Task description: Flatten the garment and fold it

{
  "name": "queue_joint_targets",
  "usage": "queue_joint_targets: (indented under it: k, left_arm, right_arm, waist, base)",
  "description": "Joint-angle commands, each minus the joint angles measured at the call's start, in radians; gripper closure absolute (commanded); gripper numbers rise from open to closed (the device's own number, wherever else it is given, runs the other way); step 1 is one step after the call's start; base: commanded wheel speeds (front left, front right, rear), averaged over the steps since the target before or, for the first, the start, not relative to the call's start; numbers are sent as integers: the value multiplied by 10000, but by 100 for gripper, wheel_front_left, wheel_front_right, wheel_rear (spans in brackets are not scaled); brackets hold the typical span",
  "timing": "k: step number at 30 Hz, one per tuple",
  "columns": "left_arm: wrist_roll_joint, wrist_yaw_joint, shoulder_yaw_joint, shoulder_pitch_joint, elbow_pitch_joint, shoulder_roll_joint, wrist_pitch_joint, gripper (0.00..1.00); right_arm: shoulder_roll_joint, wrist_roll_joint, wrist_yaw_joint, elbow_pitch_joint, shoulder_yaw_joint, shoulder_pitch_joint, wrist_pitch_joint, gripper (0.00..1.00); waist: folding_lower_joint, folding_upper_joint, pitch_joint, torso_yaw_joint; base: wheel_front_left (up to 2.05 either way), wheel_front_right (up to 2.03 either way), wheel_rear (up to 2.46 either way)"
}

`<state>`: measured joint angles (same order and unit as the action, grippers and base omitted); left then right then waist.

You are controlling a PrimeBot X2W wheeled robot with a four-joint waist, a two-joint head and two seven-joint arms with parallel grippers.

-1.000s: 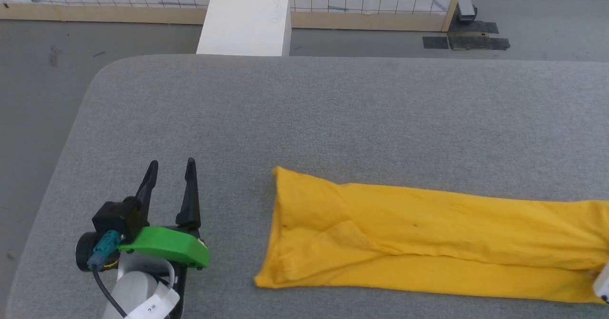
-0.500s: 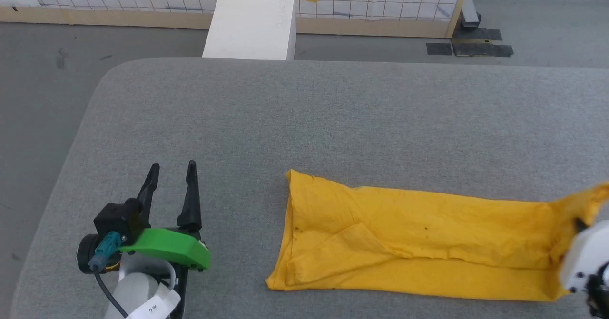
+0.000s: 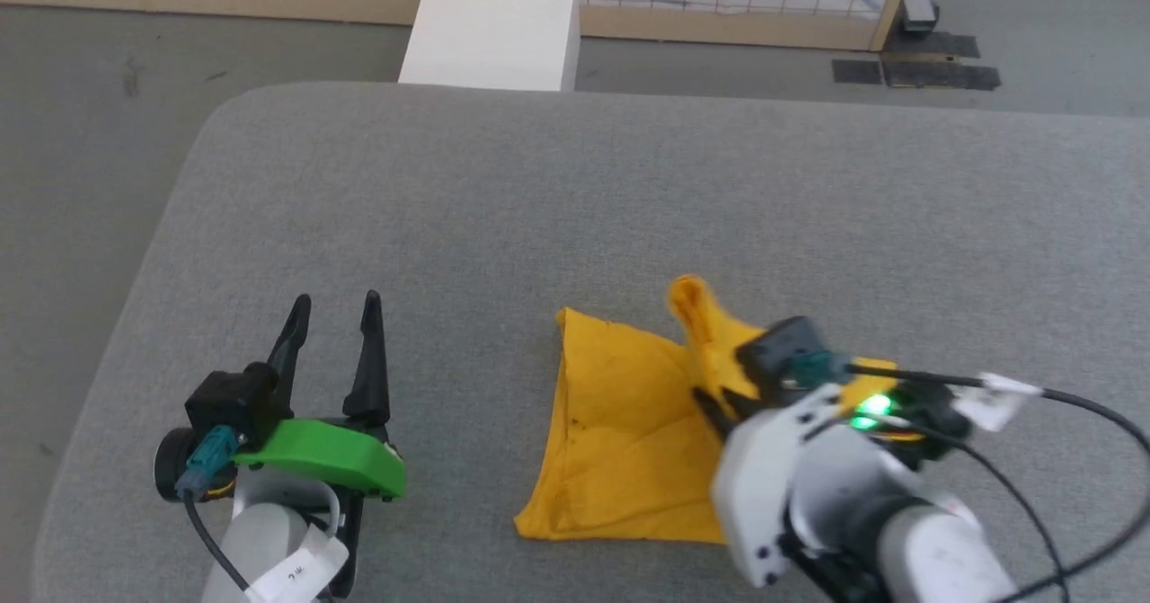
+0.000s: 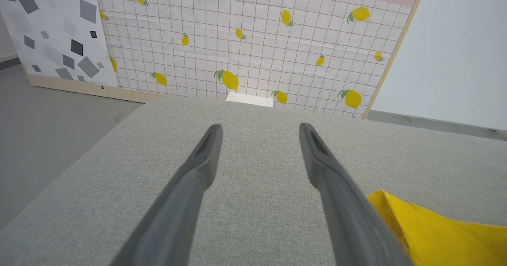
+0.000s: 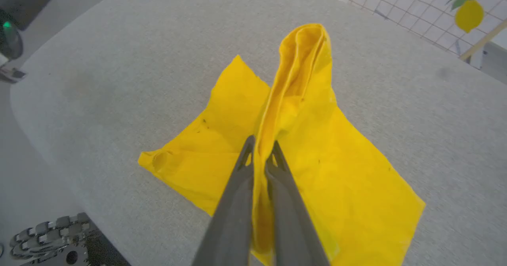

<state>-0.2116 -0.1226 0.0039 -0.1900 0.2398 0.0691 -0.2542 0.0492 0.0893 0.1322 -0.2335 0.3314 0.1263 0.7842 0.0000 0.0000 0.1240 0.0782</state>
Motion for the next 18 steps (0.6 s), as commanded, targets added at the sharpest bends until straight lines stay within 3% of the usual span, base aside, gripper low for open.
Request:
queue_joint_targets:
  k: [1,14,15,16,18]
  left_arm:
    - [35,-40,-23,-197,-5,-40,-76,0]
    - [43,-62,20,-429,-9,-112,-76,0]
    - [50,-63,19,-434,3,-117,-76,0]
    - [54,-63,18,-437,18,-121,-76,0]
    - [60,-65,40,-429,42,-128,-76,0]
  right_arm:
    - [11,98,-15,389,222,334,-227,100]
    - [11,1705,-15,5148,1849,2354,-1634,100]
    - [11,1889,-15,5420,1943,2445,-1652,71]
    - [11,2062,-15,5568,2008,2505,-1695,0]
    - [11,2451,-15,5717,2157,2624,-1900,0]
  waist:
    - [0,0,181,193]
    - [0,0,633,539]
    - [0,0,637,542]
    - [0,0,634,539]
    - [0,0,602,490]
  base:
    - [0,0,0]
    - [0,0,0]
    - [0,0,0]
    - [0,0,0]
    - [0,0,0]
